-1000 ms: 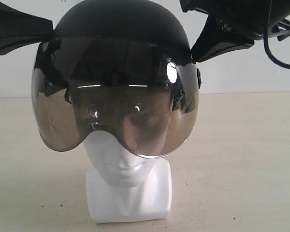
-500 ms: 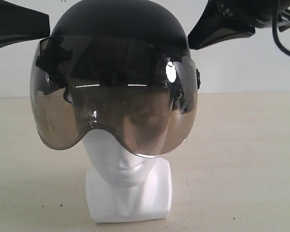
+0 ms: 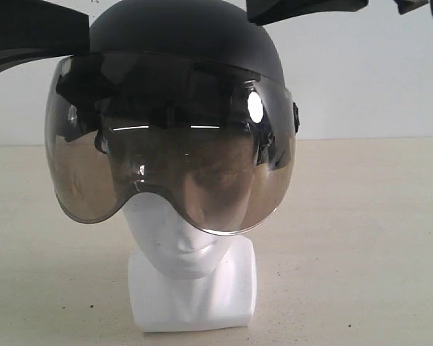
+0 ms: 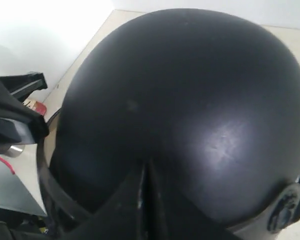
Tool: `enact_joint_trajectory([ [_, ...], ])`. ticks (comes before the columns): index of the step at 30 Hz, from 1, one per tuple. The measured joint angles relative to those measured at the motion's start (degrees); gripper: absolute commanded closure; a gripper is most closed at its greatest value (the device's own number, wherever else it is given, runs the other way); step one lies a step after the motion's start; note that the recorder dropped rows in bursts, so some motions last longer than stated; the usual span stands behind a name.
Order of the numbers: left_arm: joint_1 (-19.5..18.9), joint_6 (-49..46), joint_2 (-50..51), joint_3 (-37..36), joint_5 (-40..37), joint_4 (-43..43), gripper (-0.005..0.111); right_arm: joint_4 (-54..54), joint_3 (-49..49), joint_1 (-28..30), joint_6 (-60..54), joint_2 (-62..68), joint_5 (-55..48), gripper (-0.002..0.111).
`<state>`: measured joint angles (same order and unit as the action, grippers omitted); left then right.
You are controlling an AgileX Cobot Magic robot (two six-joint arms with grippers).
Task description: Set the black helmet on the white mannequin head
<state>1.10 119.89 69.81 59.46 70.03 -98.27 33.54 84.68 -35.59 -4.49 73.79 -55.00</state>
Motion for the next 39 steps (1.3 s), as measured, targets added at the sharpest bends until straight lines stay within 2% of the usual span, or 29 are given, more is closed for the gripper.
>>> enact_joint_trajectory([
  [4,0.2,0.0,0.0,0.0,-0.1,-0.5,0.102,-0.4,0.0,-2.5,-0.4,0.9,0.3,0.108],
  [11,0.4,0.0,-0.1,0.0,-0.3,-0.9,0.102,-0.3,0.0,-2.7,-0.4,2.2,-0.3,0.108],
  [21,5.1,0.0,-0.1,-0.7,-0.4,0.5,0.102,-0.3,0.1,-2.7,0.5,2.3,-6.3,0.108],
  [31,5.6,0.0,-0.7,-5.7,0.0,1.5,0.102,-0.5,0.2,-2.7,0.7,2.4,-10.9,0.108],
  [39,5.6,0.0,-1.8,-6.0,-0.1,0.3,0.102,-0.9,0.2,-2.7,0.7,2.4,-11.3,0.108],
])
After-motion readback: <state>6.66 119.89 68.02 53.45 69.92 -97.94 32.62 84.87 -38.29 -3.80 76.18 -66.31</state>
